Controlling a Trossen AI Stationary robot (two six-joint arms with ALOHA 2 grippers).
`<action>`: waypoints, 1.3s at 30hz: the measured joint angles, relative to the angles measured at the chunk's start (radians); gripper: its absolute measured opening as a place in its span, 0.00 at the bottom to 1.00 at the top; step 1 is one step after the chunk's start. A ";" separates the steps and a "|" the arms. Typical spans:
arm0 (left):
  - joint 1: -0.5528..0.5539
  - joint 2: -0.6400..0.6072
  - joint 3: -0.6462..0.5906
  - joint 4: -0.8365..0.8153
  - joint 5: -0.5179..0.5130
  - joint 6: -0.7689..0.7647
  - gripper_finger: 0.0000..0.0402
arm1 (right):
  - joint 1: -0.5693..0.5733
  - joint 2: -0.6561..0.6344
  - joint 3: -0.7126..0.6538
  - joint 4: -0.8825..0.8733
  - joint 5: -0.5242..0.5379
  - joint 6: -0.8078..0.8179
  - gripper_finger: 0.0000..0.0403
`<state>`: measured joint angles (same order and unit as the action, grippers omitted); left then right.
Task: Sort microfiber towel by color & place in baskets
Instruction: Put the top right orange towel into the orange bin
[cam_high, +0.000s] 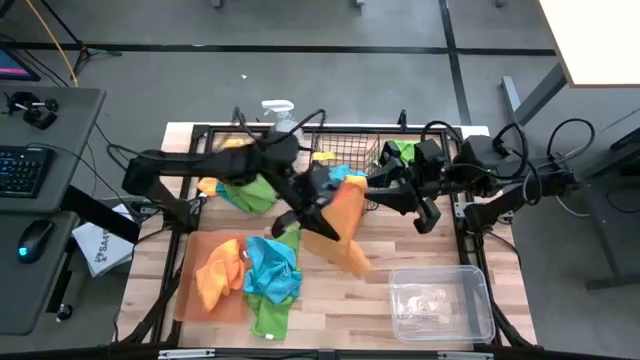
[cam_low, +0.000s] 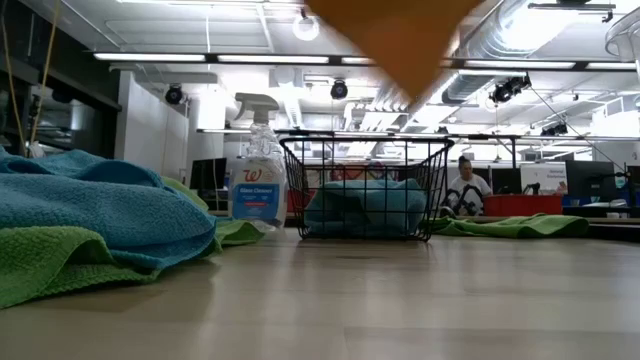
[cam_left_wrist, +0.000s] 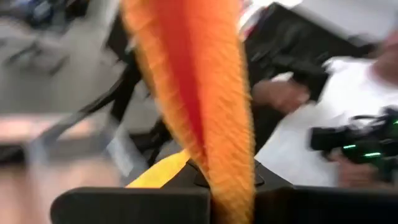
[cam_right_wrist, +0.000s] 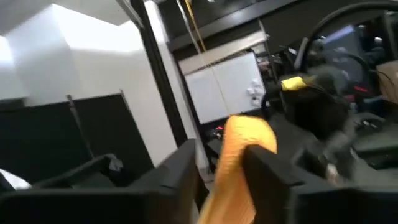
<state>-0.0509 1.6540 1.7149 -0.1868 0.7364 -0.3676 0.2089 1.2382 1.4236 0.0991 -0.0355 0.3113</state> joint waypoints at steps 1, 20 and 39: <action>0.001 -0.022 0.001 -0.084 -0.034 0.037 0.00 | 0.001 -0.007 0.000 -0.010 0.007 -0.004 0.37; -0.427 -0.671 -0.440 -0.429 -0.986 -0.298 0.00 | -0.002 -0.174 0.003 -0.198 0.421 -0.189 0.75; -0.765 -0.826 -0.558 -1.002 -0.902 -0.925 0.00 | -0.002 -0.171 0.002 -0.343 0.610 -0.152 0.75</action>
<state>-0.8154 0.8277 1.1565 -1.1885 -0.1660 -1.2930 0.2070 1.0672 1.4258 -0.2438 0.5745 0.1596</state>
